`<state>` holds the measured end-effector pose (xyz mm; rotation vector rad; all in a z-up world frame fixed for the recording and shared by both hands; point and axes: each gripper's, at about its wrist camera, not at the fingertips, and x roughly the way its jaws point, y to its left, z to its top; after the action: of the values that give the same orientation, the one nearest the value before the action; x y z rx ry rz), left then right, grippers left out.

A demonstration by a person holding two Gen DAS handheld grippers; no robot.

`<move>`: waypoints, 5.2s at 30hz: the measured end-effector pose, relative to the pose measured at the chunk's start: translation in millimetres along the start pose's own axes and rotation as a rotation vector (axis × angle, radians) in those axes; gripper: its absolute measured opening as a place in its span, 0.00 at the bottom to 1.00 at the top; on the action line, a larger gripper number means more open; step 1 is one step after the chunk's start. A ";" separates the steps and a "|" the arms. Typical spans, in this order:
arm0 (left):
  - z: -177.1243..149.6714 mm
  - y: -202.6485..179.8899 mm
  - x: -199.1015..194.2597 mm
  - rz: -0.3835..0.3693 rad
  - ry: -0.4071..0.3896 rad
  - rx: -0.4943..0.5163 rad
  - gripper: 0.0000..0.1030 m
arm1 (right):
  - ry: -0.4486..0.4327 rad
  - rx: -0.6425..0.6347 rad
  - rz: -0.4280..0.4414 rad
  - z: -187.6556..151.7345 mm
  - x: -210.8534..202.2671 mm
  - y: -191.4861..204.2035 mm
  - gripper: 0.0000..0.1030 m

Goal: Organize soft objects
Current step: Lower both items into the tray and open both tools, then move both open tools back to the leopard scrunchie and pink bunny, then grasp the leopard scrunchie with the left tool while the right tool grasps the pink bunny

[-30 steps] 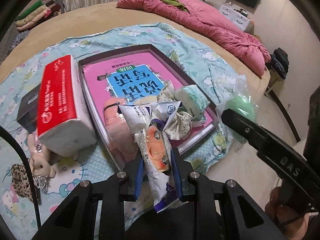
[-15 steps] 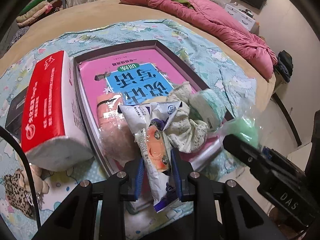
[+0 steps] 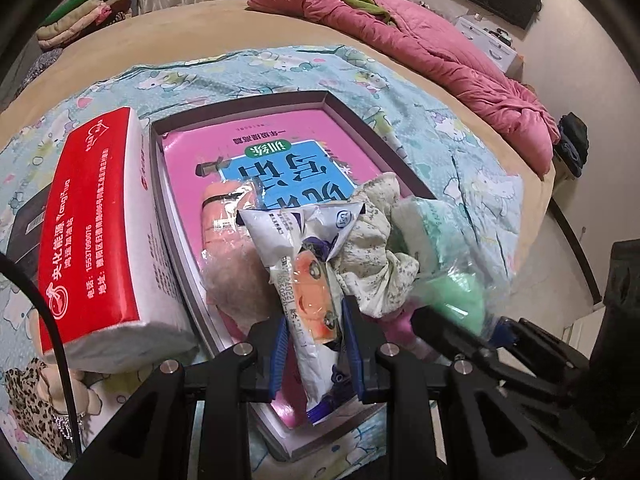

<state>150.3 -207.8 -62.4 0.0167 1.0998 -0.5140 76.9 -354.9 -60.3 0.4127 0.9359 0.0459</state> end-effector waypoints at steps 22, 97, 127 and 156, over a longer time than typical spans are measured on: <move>-8.7 12.7 16.4 -0.037 0.047 -0.041 0.26 | 0.025 -0.012 0.023 -0.2 18.7 -0.5 0.42; -53.6 74.4 -159.5 0.136 -0.158 -0.133 0.73 | -0.191 -0.142 0.089 3.2 -85.5 100.2 0.78; -129.2 243.5 -128.3 0.187 -0.048 -0.475 0.76 | 0.039 -0.274 0.165 -55.6 -13.8 211.9 0.78; -119.4 285.1 -77.0 0.004 -0.052 -0.452 0.10 | 0.163 -0.081 0.047 -61.0 105.6 247.6 0.78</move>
<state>138.0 105.3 -119.8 -0.3874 1.1435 -0.2520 126.2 -84.2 -83.5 0.3592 1.0813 0.1622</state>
